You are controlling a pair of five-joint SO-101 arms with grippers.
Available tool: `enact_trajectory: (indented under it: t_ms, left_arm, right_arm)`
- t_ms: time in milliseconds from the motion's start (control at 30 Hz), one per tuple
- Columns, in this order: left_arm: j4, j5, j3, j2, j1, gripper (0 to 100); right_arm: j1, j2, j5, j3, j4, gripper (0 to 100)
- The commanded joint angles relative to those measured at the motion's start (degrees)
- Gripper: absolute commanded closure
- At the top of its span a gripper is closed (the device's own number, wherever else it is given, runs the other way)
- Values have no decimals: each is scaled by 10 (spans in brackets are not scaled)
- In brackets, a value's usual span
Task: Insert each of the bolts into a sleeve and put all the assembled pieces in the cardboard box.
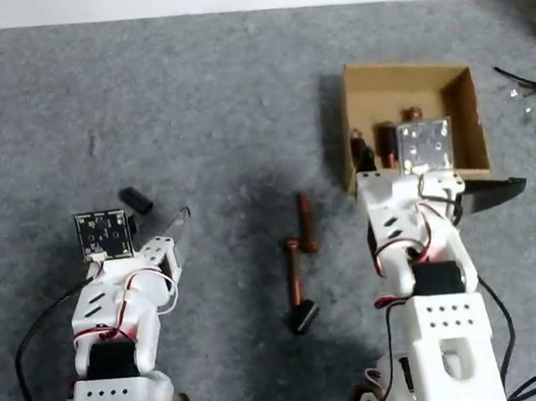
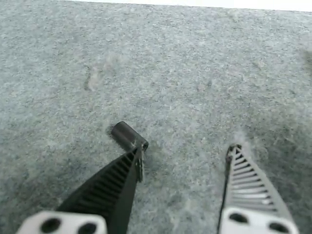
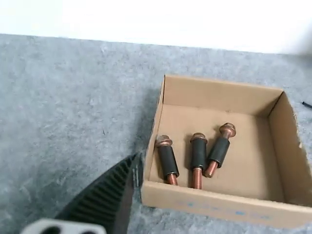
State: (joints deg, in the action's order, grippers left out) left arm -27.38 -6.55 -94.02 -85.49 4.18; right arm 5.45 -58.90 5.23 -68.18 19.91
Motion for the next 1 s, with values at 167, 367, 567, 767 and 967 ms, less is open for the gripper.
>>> enact_trajectory:
  t_ms: [167,367,567,767,967]
  left_arm:
    - [0,4,18,-2,-7,737]
    - [0,4,18,-2,-7,737]
    - [0,4,18,-2,-7,737]
    - [0,4,18,-2,-7,737]
    - [1,4,18,-2,-7,737]
  right_arm:
    - [6,-39,8,-14,8,225]
    - [6,-144,9,-49,8,225]
    - [7,-321,106,-116,8,225]
    - [6,-474,98,-200,11,225]
    - [6,-464,100,-224,-14,225]
